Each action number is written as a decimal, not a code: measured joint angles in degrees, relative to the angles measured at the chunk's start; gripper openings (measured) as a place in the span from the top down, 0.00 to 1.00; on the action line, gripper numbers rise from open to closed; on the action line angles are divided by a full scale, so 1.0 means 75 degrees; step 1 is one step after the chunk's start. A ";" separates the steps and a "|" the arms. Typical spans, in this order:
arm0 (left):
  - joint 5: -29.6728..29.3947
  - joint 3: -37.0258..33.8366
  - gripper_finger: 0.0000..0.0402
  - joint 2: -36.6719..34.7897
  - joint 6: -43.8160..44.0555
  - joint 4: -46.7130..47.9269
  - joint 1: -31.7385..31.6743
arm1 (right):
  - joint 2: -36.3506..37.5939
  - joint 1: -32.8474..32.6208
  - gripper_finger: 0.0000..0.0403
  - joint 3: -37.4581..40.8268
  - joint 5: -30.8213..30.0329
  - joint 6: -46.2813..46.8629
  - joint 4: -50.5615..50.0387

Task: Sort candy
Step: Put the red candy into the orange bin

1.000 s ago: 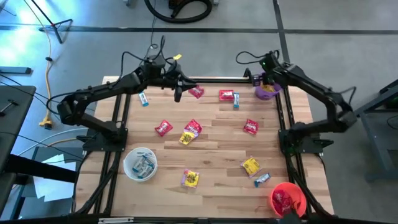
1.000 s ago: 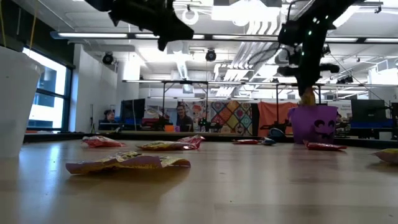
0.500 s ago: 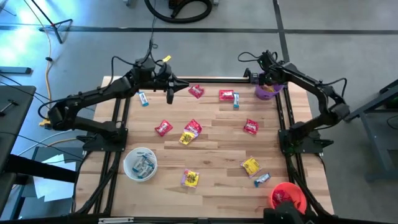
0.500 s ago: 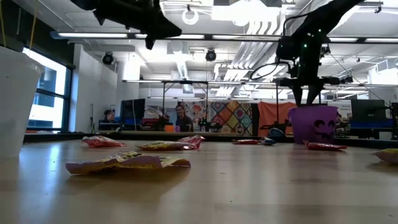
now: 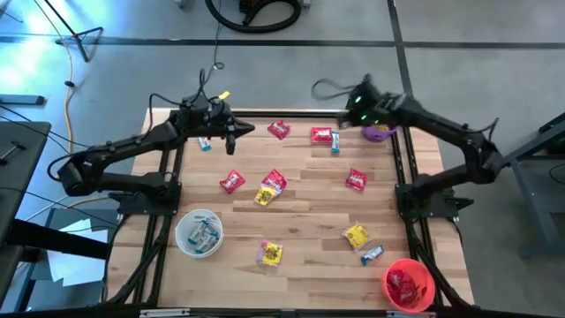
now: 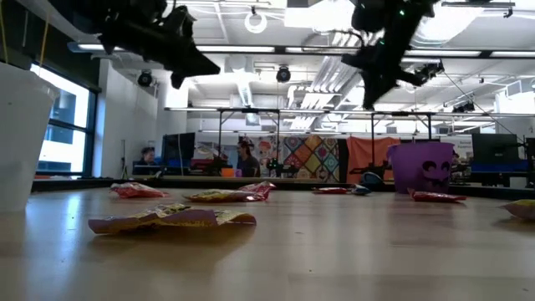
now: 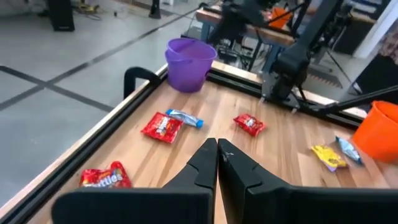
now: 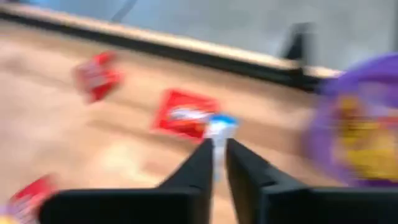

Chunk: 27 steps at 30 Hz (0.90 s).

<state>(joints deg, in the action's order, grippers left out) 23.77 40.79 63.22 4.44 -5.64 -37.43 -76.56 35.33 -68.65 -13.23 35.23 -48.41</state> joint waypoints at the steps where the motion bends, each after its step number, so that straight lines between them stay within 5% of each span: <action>1: 0.0108 -0.0113 1.00 -0.0073 0.0061 -0.0077 -0.0058 | -0.0075 -0.0379 0.96 0.0001 0.0001 0.0182 0.0258; 6: 0.0662 -0.0477 1.00 -0.0237 0.0218 -0.0071 -0.0270 | -0.0793 -0.1432 0.88 0.0001 0.0125 0.0846 0.2498; 13: 0.0817 -0.0548 1.00 -0.0263 0.0511 -0.0089 -0.0309 | -0.2109 -0.1126 0.59 0.0000 0.1364 0.0804 0.4412; 19: 0.0554 -0.0548 1.00 -0.0472 0.0657 -0.0086 -0.0283 | -0.3256 -0.0763 0.48 -0.0850 0.2165 -0.0290 0.4458; 27: 0.0530 -0.0548 1.00 -0.0766 0.0802 -0.0048 -0.0283 | -0.4990 -0.0235 0.46 -0.2809 0.2816 -0.2087 0.3111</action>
<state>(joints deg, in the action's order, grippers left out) 27.75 36.69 57.47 10.46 -6.00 -39.55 -113.99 33.57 -89.71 7.89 19.57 -25.08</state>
